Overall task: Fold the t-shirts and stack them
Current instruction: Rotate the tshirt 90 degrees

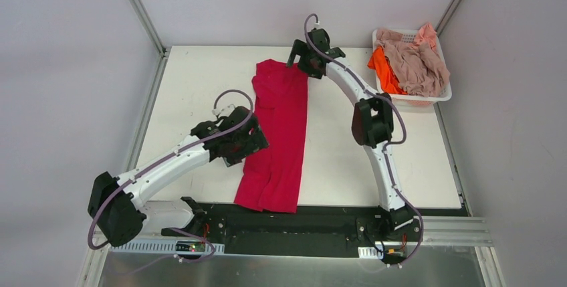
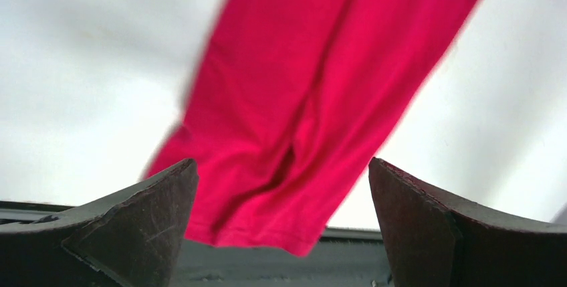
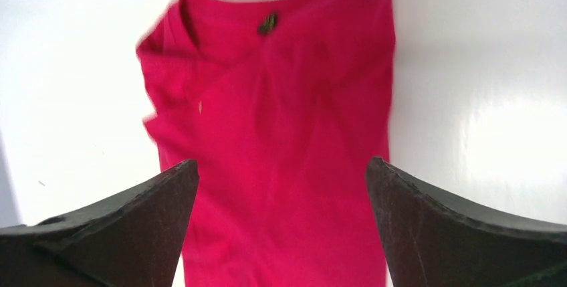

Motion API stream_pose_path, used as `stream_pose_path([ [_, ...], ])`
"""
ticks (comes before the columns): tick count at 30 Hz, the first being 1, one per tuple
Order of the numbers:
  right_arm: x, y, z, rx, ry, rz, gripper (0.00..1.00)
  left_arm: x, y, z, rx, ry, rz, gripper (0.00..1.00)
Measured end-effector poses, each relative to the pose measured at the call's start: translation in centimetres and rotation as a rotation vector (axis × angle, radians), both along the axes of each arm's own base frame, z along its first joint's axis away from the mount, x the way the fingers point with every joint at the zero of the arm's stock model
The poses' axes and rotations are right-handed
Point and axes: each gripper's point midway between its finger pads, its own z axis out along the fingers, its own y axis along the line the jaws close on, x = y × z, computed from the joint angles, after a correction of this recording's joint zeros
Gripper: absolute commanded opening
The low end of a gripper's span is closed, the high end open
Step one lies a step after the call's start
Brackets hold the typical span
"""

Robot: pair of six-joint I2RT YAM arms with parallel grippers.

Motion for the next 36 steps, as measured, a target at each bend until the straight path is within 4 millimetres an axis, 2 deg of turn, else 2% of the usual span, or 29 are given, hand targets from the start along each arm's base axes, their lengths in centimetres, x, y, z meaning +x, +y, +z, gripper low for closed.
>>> stream_pose_path([
  [3, -4.8, 0.0, 3.2, -0.133, -0.002, 0.015, 1.00, 0.9, 3.2, 0.1, 0.063, -0.030, 0.083, 0.99],
  [5, -9.1, 1.3, 5.3, -0.193, -0.013, 0.052, 1.00, 1.1, 5.8, -0.6, 0.099, -0.028, 0.152, 0.99],
  [7, -13.0, 2.9, 6.3, -0.235, -0.022, 0.095, 1.00, 0.9, 8.0, -1.7, 0.139, -0.005, 0.209, 0.99],
  [8, -14.9, 3.1, 6.2, -0.262, -0.017, 0.106, 1.00, 0.7, 9.2, -2.4, 0.165, 0.012, 0.234, 0.99],
  [9, -17.1, 4.7, 5.8, -0.278, -0.012, 0.148, 1.00, 0.4, 10.2, -3.0, 0.192, 0.031, 0.253, 0.99],
  [11, -19.6, 5.8, 4.3, -0.309, 0.013, 0.177, 1.00, -0.1, 11.3, -3.7, 0.227, 0.051, 0.269, 0.99],
  [13, -21.1, 5.9, 2.0, -0.345, 0.065, 0.183, 0.99, -0.3, 11.6, -3.9, 0.240, 0.058, 0.264, 0.99],
  [15, -21.4, 5.2, -0.3, -0.380, 0.116, 0.166, 1.00, -0.4, 11.7, -4.0, 0.246, 0.060, 0.256, 0.99],
  [18, -20.5, 4.2, -3.1, -0.411, 0.164, 0.127, 1.00, -0.5, 11.8, -4.4, 0.251, 0.065, 0.252, 0.99],
  [23, -18.3, 3.8, -6.3, -0.442, 0.202, 0.078, 1.00, -1.0, 12.0, -5.4, 0.261, 0.076, 0.236, 0.99],
  [29, -15.9, 4.6, -6.2, -0.421, 0.194, 0.040, 0.99, -1.8, 11.2, -6.5, 0.215, 0.084, 0.177, 0.99],
  [34, -12.5, 5.2, -5.9, -0.383, 0.167, 0.008, 1.00, -2.5, 9.7, -6.7, 0.128, 0.075, 0.101, 0.99],
  [36, -11.9, 5.4, -5.8, -0.368, 0.165, 0.008, 1.00, -2.9, 9.0, -6.7, 0.086, 0.074, 0.072, 0.99],
])
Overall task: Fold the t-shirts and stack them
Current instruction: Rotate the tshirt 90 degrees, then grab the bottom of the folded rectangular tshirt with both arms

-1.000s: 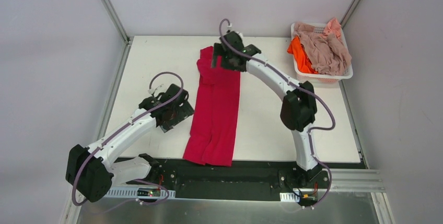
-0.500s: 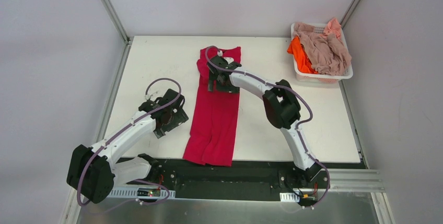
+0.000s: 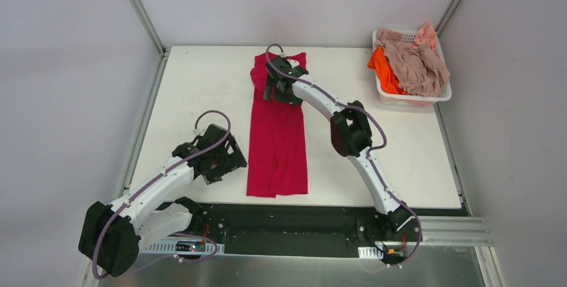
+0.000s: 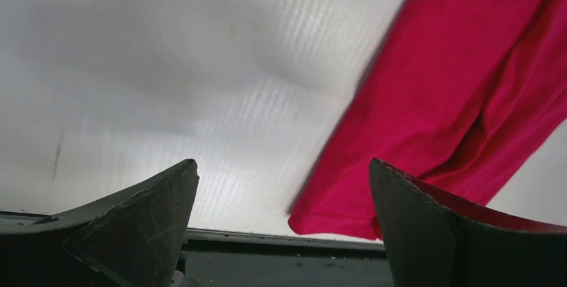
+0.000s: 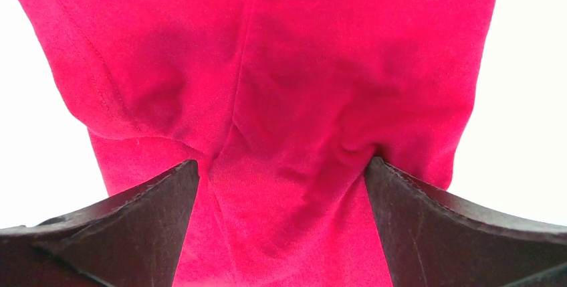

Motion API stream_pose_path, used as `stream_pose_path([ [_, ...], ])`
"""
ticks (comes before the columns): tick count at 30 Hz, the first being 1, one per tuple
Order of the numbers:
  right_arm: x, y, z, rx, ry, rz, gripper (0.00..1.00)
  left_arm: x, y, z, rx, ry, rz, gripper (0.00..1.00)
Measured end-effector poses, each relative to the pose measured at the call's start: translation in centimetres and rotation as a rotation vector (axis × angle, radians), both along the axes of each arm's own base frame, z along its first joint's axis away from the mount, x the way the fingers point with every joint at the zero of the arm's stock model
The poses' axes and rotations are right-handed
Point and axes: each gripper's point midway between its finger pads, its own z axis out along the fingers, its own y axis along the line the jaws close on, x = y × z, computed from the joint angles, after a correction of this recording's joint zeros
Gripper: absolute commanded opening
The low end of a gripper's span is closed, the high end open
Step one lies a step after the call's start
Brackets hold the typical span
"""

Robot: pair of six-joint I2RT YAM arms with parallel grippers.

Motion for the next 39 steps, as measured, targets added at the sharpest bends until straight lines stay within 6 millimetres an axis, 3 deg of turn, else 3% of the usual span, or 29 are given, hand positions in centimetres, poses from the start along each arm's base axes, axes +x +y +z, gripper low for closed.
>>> stream_pose_path([
  [5, -0.7, 0.3, 0.4, 0.028, 0.029, 0.038, 1.00, -1.7, -1.8, -0.3, -0.108, 0.031, -0.081, 0.94],
  [8, -3.1, 0.1, 1.6, 0.035, 0.062, 0.080, 1.00, -2.7, -2.7, -0.6, -0.147, 0.046, -0.125, 0.89],
  [12, -8.2, -0.3, 6.6, 0.067, 0.030, 0.149, 0.99, -4.7, -3.7, -1.5, -0.165, 0.079, -0.190, 0.83],
  [15, -14.7, -1.7, 12.0, 0.171, -0.024, 0.210, 0.99, -6.1, -4.2, -2.3, -0.164, 0.113, -0.219, 0.71],
  [18, -20.8, -4.1, 14.2, 0.305, -0.037, 0.243, 0.98, -6.5, -4.6, -2.4, -0.172, 0.118, -0.224, 0.59],
  [21, -26.3, -7.0, 11.4, 0.393, 0.065, 0.237, 0.93, -6.5, -4.6, -2.7, -0.173, 0.119, -0.206, 0.52],
  [24, -30.9, -9.1, 6.0, 0.391, 0.246, 0.201, 0.86, -6.3, -4.9, -2.9, -0.178, 0.124, -0.191, 0.40],
  [26, -33.4, -9.8, 3.6, 0.384, 0.342, 0.187, 0.78, -6.1, -5.1, -3.1, -0.182, 0.129, -0.179, 0.33],
  [28, -34.9, -9.9, 2.7, 0.404, 0.382, 0.179, 0.74, -6.0, -5.4, -3.3, -0.186, 0.131, -0.176, 0.24],
  [31, -35.6, -9.5, 2.5, 0.451, 0.382, 0.159, 0.66, -5.8, -5.6, -3.6, -0.196, 0.131, -0.162, 0.15],
  [39, -33.8, -9.0, 1.3, 0.478, 0.315, 0.074, 0.41, -5.4, -6.2, -3.8, -0.227, 0.113, -0.139, 0.04],
])
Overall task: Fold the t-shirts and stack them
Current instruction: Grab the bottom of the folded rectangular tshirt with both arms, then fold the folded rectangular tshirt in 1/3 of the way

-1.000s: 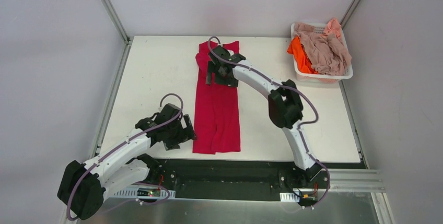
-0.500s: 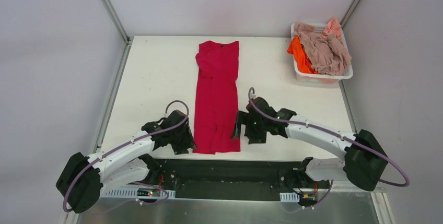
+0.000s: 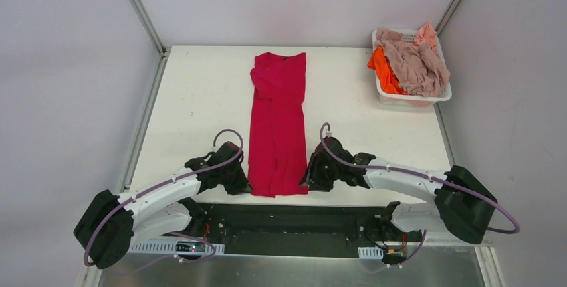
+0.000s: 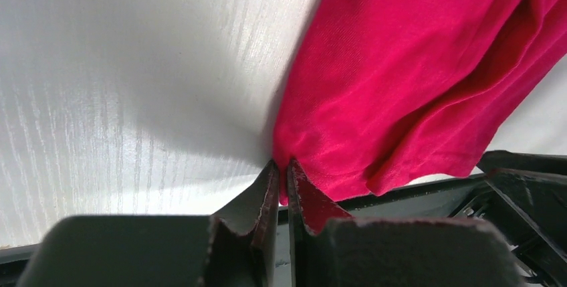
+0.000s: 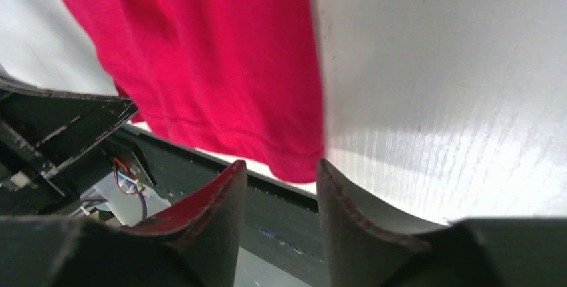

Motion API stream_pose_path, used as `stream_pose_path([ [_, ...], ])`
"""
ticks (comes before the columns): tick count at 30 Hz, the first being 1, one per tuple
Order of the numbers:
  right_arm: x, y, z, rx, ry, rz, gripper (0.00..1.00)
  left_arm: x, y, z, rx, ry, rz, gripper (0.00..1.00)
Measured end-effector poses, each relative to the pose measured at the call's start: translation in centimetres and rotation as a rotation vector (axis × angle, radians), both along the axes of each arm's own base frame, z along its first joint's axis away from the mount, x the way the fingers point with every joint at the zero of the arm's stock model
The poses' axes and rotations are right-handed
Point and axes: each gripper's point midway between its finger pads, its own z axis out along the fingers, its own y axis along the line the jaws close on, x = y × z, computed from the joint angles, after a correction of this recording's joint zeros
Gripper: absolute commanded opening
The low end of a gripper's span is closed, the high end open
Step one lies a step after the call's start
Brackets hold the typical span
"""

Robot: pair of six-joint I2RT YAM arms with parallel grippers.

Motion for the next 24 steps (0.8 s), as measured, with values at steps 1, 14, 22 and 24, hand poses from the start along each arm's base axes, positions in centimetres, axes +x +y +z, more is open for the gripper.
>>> stream_pose_path([
  [1, 0.0, 0.1, -0.3, -0.007, 0.006, -0.003, 0.37, 0.1, -0.1, 0.0, -0.003, -0.002, 0.002, 0.03],
  [14, -2.5, -0.1, -2.5, -0.091, 0.036, 0.046, 0.00, -0.7, -1.1, 0.0, -0.090, -0.003, 0.012, 0.00],
  [22, -5.5, -0.7, -1.8, -0.059, 0.046, 0.097, 0.00, -4.1, -2.4, 0.4, -0.167, 0.023, -0.077, 0.00],
  [24, -5.4, -0.8, -1.3, -0.047, 0.032, 0.087, 0.00, -4.3, -2.3, 0.5, -0.167, 0.023, -0.081, 0.00],
])
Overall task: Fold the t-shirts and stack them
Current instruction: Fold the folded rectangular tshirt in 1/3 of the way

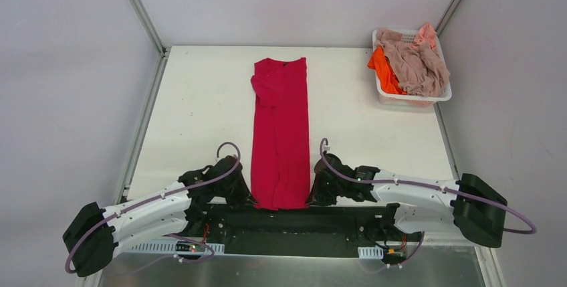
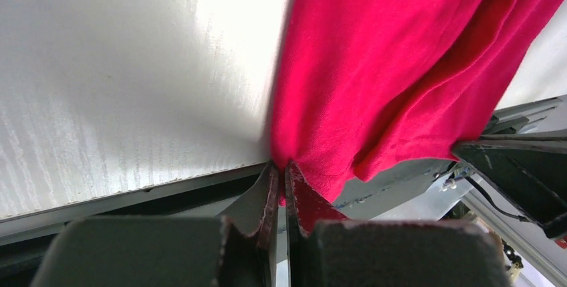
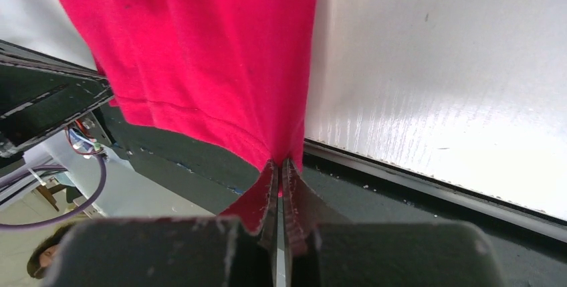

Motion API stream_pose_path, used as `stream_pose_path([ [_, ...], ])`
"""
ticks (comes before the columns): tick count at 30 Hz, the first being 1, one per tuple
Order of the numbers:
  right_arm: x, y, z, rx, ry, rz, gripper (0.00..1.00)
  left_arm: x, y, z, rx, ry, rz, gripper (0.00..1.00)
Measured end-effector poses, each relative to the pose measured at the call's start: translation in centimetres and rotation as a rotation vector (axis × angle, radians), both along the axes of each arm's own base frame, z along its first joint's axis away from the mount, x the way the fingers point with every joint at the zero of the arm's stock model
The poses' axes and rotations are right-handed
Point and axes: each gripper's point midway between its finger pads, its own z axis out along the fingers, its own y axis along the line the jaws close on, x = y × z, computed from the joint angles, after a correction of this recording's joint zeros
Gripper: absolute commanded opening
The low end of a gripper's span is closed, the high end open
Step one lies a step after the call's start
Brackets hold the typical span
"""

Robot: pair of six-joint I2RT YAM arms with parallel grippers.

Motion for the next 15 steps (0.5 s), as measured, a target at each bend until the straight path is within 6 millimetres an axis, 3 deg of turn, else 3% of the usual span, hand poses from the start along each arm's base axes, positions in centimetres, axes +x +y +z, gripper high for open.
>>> stream_pose_path([
  [4, 0.8, -0.2, 1.0, 0.001, -0.046, -0.013, 0.00, 0.1, 0.2, 0.3, 0.020, -0.002, 0.002, 0.00],
  [7, 2.1, 0.2, 2.3, 0.006, -0.088, -0.019, 0.00, 1.2, -0.3, 1.8, 0.030, -0.037, -0.002, 0.00],
  [15, 8.9, 1.4, 7.0, 0.043, -0.249, -0.096, 0.00, 7.7, -1.9, 7.9, 0.076, -0.240, 0.064, 0.00],
])
